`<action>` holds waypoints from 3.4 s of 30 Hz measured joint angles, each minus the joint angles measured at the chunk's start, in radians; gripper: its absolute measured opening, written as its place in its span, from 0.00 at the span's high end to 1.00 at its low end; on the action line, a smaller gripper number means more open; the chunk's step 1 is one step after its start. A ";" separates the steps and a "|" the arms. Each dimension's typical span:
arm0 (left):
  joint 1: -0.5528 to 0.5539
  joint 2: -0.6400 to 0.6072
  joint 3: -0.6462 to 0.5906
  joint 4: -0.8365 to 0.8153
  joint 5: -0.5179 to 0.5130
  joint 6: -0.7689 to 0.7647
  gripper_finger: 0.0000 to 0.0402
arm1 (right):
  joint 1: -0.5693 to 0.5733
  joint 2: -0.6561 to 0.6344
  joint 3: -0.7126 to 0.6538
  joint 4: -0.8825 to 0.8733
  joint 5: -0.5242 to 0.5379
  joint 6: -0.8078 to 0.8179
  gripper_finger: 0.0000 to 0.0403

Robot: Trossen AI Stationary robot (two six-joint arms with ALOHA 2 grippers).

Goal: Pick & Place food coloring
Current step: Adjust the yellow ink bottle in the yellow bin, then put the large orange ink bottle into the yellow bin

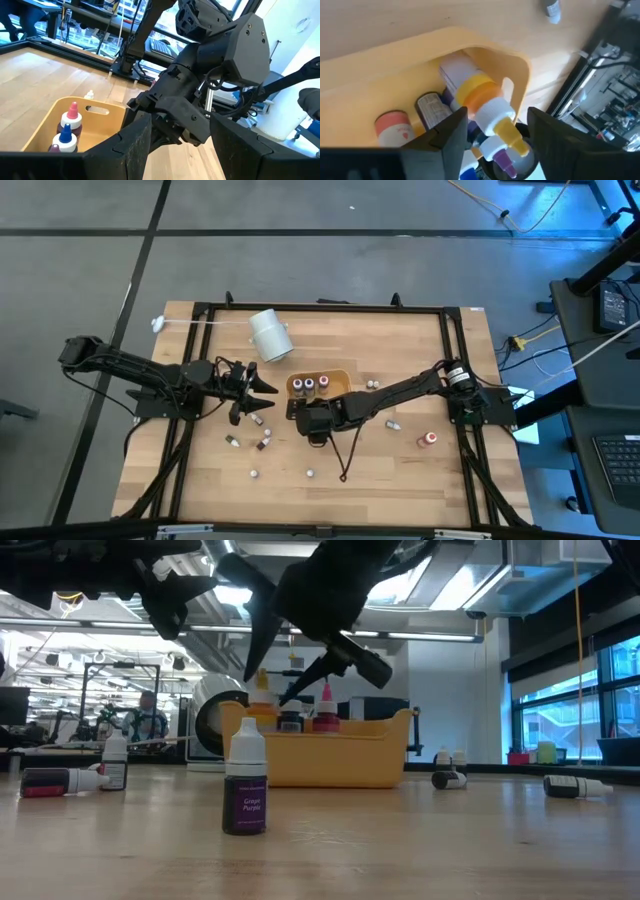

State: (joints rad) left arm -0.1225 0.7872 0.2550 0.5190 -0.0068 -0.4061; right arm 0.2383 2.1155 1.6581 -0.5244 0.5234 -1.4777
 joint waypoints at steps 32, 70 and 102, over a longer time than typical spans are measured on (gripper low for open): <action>0.000 0.000 0.000 0.000 0.001 0.040 0.51 | 0.002 -0.330 0.001 -0.657 -0.423 1.197 0.43; 0.000 0.000 0.000 0.000 -0.003 0.062 0.51 | 0.545 -1.274 -1.057 -0.287 -0.394 2.106 0.43; 0.000 0.000 0.000 0.000 -0.004 0.052 0.51 | 0.564 -1.232 -1.057 -0.370 -0.370 2.123 0.43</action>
State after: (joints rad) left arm -0.1226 0.7872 0.2550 0.5186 -0.0105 -0.3538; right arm 0.8024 0.8837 0.6010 -0.8947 0.1533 0.6451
